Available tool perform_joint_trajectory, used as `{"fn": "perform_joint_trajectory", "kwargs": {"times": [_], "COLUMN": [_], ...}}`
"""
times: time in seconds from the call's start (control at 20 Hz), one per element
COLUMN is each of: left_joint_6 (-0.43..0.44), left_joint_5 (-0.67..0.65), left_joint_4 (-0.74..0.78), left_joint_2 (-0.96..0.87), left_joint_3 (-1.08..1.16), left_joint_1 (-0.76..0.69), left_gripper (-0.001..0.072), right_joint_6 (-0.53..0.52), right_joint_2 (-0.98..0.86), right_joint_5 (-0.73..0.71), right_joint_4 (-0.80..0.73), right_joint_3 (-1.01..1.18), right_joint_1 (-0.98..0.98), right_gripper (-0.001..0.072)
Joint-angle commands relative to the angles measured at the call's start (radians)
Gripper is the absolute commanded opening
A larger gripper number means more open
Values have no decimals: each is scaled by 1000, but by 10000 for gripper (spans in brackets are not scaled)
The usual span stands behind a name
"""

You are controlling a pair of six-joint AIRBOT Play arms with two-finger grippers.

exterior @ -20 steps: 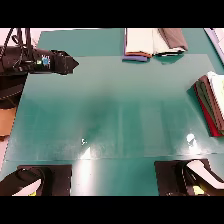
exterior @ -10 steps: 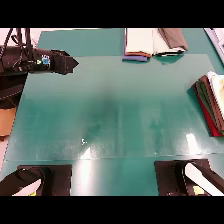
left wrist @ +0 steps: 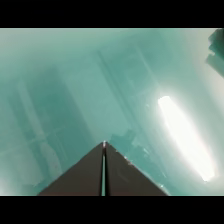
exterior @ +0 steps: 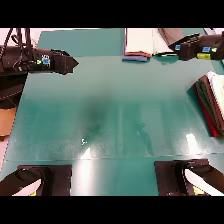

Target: Fold the shirts.

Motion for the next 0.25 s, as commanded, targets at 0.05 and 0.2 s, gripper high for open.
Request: {"fn": "perform_joint_trajectory", "kwargs": {"times": [0.05, 0.2], "left_joint_6": [0, 0], "left_joint_5": [0, 0], "left_joint_4": [0, 0], "left_joint_2": [0, 0], "left_joint_3": [0, 0], "left_joint_1": [-1, 0], "left_gripper": [27, 27], "right_joint_6": [0, 0], "right_joint_2": [1, 1], "right_joint_5": [5, 8], "right_joint_4": [3, 3], "right_joint_3": [1, 1], "right_joint_1": [57, 57], "right_gripper": [16, 16]}}
